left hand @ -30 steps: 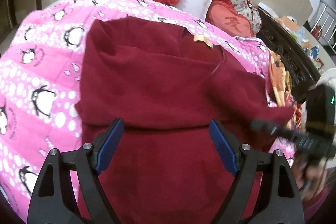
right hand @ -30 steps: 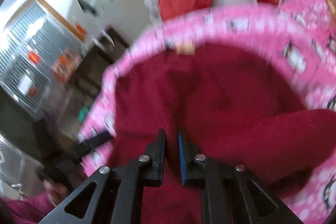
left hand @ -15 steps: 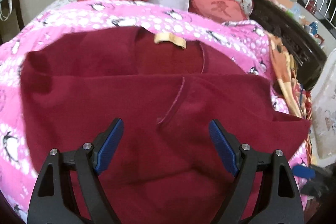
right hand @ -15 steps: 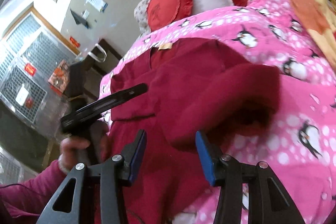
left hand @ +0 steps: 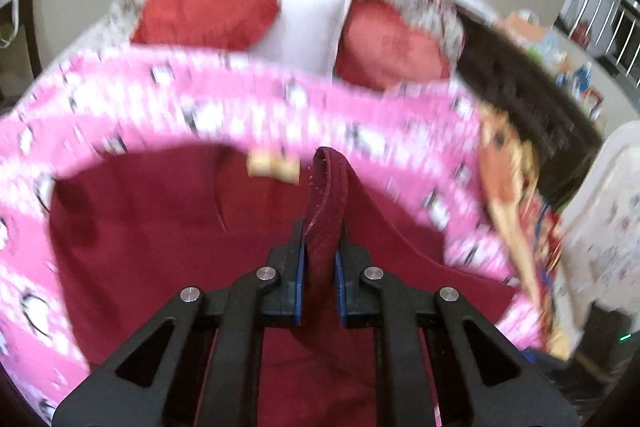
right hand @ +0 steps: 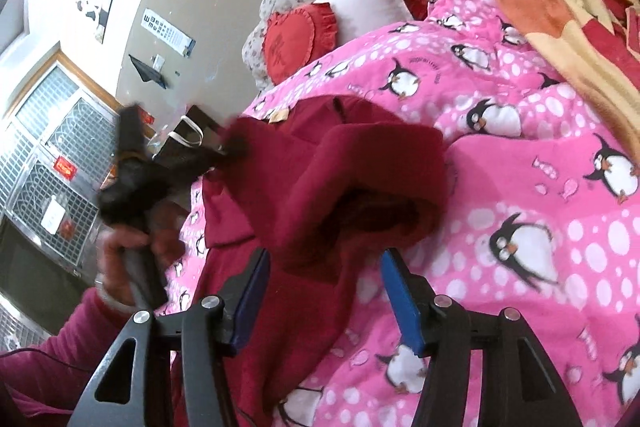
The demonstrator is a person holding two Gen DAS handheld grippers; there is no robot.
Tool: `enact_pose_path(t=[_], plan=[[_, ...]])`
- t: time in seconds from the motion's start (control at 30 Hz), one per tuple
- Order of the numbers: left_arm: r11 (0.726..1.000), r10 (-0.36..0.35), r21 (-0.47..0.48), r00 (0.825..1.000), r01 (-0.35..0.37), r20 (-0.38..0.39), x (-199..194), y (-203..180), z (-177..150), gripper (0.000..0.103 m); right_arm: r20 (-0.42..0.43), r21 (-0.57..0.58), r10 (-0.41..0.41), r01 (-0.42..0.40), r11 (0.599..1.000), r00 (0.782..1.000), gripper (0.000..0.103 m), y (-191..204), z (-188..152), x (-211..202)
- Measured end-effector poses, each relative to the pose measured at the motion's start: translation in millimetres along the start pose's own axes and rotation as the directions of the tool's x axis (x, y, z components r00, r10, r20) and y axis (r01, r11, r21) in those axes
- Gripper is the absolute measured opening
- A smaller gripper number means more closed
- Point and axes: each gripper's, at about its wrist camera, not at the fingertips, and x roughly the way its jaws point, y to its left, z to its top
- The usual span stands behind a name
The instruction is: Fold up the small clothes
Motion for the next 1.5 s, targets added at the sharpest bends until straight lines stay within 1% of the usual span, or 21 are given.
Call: enact_pose_path(t=[0.1, 0.17, 0.2, 0.27, 0.4, 0.57, 0.63, 0.7, 0.77, 0.8, 0.87, 0.93, 1.03, 1.1, 1.17, 1.23, 1.3, 1.37, 1.43, 1.47, 1.5], plan=[[0.998, -0.019, -0.064, 0.998, 0.023, 0.060, -35.7, 11.2, 19.4, 0.011, 0.003, -0.005, -0.008, 0.008, 1.000, 1.000, 0.056, -0.7, 4.4, 1.2], [0.998, -0.001, -0.066, 0.995, 0.008, 0.104, -59.4, 16.6, 27.3, 0.011, 0.007, -0.005, -0.023, 0.023, 1.000, 1.000, 0.058, -1.5, 7.0, 3.4], [0.998, 0.008, -0.067, 0.993, 0.000, 0.117, -65.5, 18.7, 29.4, 0.011, 0.007, -0.002, -0.049, 0.049, 0.999, 0.999, 0.063, -2.9, 9.6, 6.4], [0.997, 0.015, -0.074, 0.991, -0.005, 0.135, -80.2, 24.1, 34.8, 0.011, 0.011, 0.005, -0.085, 0.085, 0.996, 0.996, 0.066, -4.8, 14.2, 11.1], [0.996, 0.048, -0.076, 0.984, -0.036, 0.170, -96.1, 32.9, 40.4, 0.011, 0.005, 0.010, -0.077, 0.077, 0.997, 0.997, 0.066, -1.7, 21.5, 19.3], [0.991, 0.080, -0.118, 0.986, -0.063, 0.149, -92.6, 53.4, 35.5, 0.011, 0.028, -0.123, -0.115, 0.118, 0.985, 0.993, 0.065, 30.2, 21.6, 24.4], [0.989, 0.082, -0.130, 0.987, -0.064, 0.141, -88.5, 58.6, 32.0, 0.011, 0.028, -0.209, -0.157, 0.159, 0.965, 0.987, 0.059, 47.3, 21.5, 32.5], [0.989, 0.098, -0.128, 0.983, -0.079, 0.154, -88.0, 63.3, 29.0, 0.011, 0.038, -0.271, -0.243, 0.244, 0.931, 0.969, 0.045, 59.0, 21.6, 46.3], [0.985, 0.126, -0.136, 0.978, -0.103, 0.168, -87.6, 74.8, 22.0, 0.011, 0.036, -0.322, -0.376, 0.367, 0.873, 0.926, 0.035, 60.1, 19.9, 64.4], [0.982, 0.130, -0.156, 0.979, -0.106, 0.157, -83.7, 85.8, 14.2, 0.011, 0.017, -0.316, -0.400, 0.385, 0.867, 0.916, 0.035, 55.6, 17.9, 68.2], [0.974, 0.161, -0.180, 0.979, -0.137, 0.127, -70.7, 105.2, -2.0, 0.011, -0.019, -0.272, -0.371, 0.353, 0.895, 0.928, 0.035, 44.6, 11.2, 67.7], [0.956, 0.216, -0.212, 0.975, -0.202, 0.047, -38.9, 132.3, -27.5, 0.011, -0.067, -0.221, -0.366, 0.344, 0.913, 0.928, 0.035, 26.7, 2.4, 71.6], [0.935, 0.185, -0.300, 0.981, -0.192, -0.052, 0.3, 164.6, -54.2, 0.011, -0.123, -0.171, -0.347, 0.325, 0.930, 0.930, 0.035, 11.0, -1.8, 69.5], [0.927, 0.169, -0.328, 0.984, -0.180, -0.064, 9.8, 173.7, -64.3, 0.011, -0.100, -0.123, -0.299, 0.286, 0.950, 0.949, 0.044, 9.8, 2.6, 53.2], [0.939, 0.168, -0.298, 0.985, -0.174, -0.045, 8.1, 170.3, -66.1, 0.011, -0.030, -0.059, -0.233, 0.231, 0.971, 0.972, 0.053, 7.0, 12.1, 30.0], [0.950, 0.179, -0.252, 0.983, -0.182, -0.034, 6.2, 164.8, -64.4, 0.011, 0.024, -0.006, -0.194, 0.194, 0.981, 0.981, 0.073, 4.1, 21.6, 21.0], [0.953, 0.179, -0.243, 0.983, -0.182, -0.032, 5.1, 164.5, -63.6, 0.011, 0.043, 0.054, -0.183, 0.181, 0.982, 0.982, 0.078, -0.9, 36.8, 29.6], [0.950, 0.172, -0.260, 0.984, -0.176, -0.037, 6.8, 168.3, -65.0, 0.011, -0.008, 0.098, -0.122, 0.122, 0.988, 0.992, 0.078, -10.6, 51.0, 59.0], [0.944, 0.160, -0.283, 0.986, -0.169, -0.055, 10.8, 171.8, -65.6, 0.011, -0.086, 0.160, -0.091, 0.104, 0.982, 0.992, 0.077, -19.8, 60.2, 91.6], [0.943, 0.154, -0.290, 0.986, -0.164, -0.059, 11.3, 173.6, -65.9, 0.011, -0.108, 0.170, -0.071, 0.089, 0.981, 0.992, 0.065, -22.0, 63.2, 103.7], [0.943, 0.146, -0.293, 0.988, -0.157, -0.060, 10.7, 174.1, -65.5, 0.011, -0.115, 0.156, -0.066, 0.084, 0.984, 0.991, 0.036, -21.7, 65.7, 111.7]])
